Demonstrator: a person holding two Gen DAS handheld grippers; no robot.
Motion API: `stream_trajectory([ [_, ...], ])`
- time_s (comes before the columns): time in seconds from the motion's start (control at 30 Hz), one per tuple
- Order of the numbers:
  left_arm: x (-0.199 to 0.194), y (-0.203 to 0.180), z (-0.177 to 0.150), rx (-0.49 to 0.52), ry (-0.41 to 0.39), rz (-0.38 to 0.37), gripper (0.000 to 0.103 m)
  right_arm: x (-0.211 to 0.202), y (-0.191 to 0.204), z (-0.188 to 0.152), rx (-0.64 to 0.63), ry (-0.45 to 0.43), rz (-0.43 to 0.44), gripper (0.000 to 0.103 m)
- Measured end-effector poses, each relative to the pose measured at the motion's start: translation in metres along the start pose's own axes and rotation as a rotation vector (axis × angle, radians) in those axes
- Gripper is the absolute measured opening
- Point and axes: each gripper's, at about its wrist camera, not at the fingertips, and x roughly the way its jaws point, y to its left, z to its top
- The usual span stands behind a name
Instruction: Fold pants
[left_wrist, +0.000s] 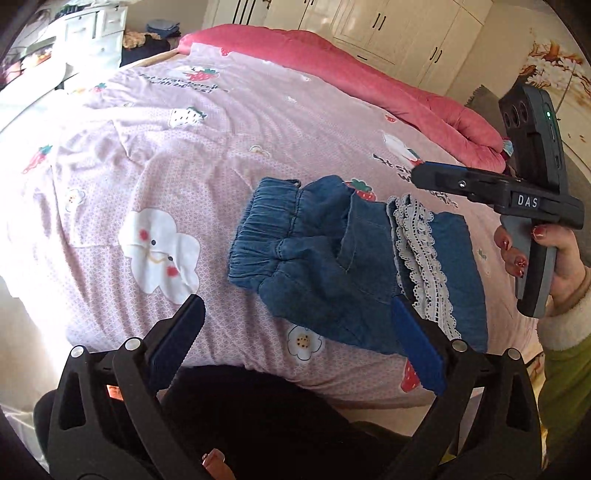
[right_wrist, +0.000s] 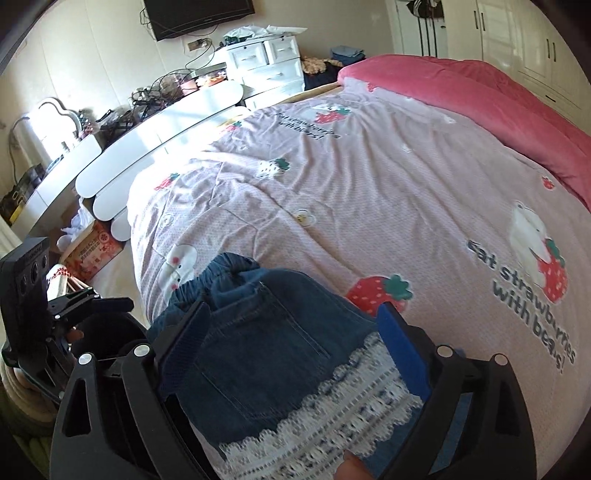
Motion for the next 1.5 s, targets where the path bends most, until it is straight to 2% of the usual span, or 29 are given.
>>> stream_trajectory([
  [0.2,0.015,0.010,-0.006,-0.031,0.029,-0.015,0.093,0.039,0.014,0.015,-0.031,0.077,0.044,0.092],
  [0.4,0.032,0.013,-0.010,-0.052,0.065,-0.062,0.093,0.081,0.027,0.023,-0.068,0.165,0.067,0.092],
  [0.7,0.044,0.017,-0.013,-0.069,0.093,-0.090,0.093,0.123,0.043,0.029,-0.096,0.253,0.115,0.091],
  [0.73,0.045,0.017,-0.012,-0.068,0.093,-0.091,0.093,0.125,0.043,0.029,-0.095,0.259,0.120,0.089],
  [0.83,0.048,0.018,-0.010,-0.075,0.092,-0.093,0.093,0.135,0.042,0.026,-0.098,0.281,0.138,0.071],
  [1.0,0.056,0.022,-0.002,-0.088,0.088,-0.102,0.093,0.131,0.038,0.026,-0.084,0.268,0.143,0.052],
  [1.07,0.059,0.021,0.000,-0.090,0.082,-0.105,0.093,0.122,0.033,0.027,-0.072,0.250,0.150,0.040],
  [1.27,0.068,0.018,0.009,-0.114,0.061,-0.147,0.093,0.089,0.025,0.026,-0.050,0.172,0.210,0.036],
  [1.43,0.075,0.013,0.018,-0.149,0.049,-0.242,0.093,0.062,0.020,0.024,-0.047,0.117,0.230,0.036],
  [1.5,0.079,0.011,0.019,-0.161,0.057,-0.283,0.088,0.053,0.017,0.022,-0.040,0.100,0.234,0.036],
])
